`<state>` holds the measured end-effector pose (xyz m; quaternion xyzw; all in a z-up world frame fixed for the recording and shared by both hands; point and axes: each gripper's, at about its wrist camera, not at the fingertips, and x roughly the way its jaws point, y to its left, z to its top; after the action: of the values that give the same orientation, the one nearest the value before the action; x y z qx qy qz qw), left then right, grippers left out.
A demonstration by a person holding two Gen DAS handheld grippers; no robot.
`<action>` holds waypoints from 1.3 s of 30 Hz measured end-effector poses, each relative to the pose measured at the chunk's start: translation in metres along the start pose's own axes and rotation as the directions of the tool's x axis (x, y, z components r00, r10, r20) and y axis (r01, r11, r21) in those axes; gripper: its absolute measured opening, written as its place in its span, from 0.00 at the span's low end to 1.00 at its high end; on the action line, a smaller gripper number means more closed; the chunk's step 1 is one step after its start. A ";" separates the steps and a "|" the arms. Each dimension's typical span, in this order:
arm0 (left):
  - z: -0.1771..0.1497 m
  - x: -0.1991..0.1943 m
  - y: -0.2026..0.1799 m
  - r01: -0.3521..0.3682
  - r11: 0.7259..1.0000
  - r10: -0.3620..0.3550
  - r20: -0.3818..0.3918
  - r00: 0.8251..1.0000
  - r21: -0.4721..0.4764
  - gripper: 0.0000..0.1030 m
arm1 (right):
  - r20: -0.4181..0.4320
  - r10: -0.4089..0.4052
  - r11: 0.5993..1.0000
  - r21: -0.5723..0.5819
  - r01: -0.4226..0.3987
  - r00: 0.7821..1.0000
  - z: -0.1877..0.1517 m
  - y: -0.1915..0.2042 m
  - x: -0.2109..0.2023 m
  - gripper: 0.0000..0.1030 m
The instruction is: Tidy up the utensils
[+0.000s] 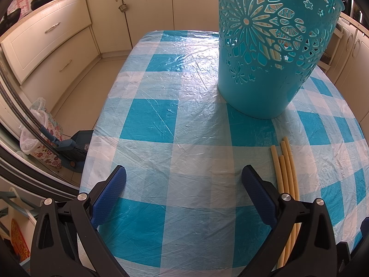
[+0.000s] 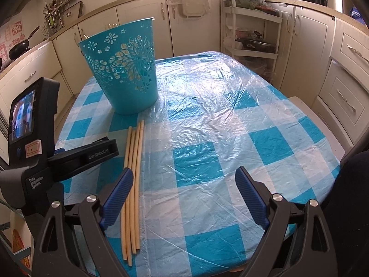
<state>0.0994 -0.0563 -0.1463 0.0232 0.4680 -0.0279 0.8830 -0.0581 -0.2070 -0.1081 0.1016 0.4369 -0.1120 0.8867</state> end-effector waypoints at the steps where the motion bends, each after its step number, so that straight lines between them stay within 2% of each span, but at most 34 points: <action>1: 0.000 0.000 0.000 0.000 1.000 0.000 0.000 1.000 0.000 0.93 | -0.001 0.000 1.000 0.000 0.000 1.000 0.000 0.000 0.000 0.84; 14: 0.000 0.000 0.000 0.000 1.000 0.000 0.000 1.000 0.000 0.93 | 0.056 0.009 1.000 0.001 -0.009 0.998 0.001 -0.001 -0.027 0.84; 26: 0.000 0.000 0.000 0.000 1.000 0.000 0.000 1.000 0.000 0.93 | 0.135 0.028 0.997 -0.070 -0.019 0.990 0.001 0.019 -0.064 0.84; 39: 0.000 0.001 0.000 0.000 1.000 0.000 0.000 1.000 0.000 0.93 | 0.155 0.035 0.996 -0.085 -0.022 0.987 0.000 0.029 -0.080 0.84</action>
<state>0.0996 -0.0560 -0.1470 0.0233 0.4681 -0.0281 0.8829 -0.0974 -0.1707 -0.0423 0.0618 0.3688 -0.0885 0.9232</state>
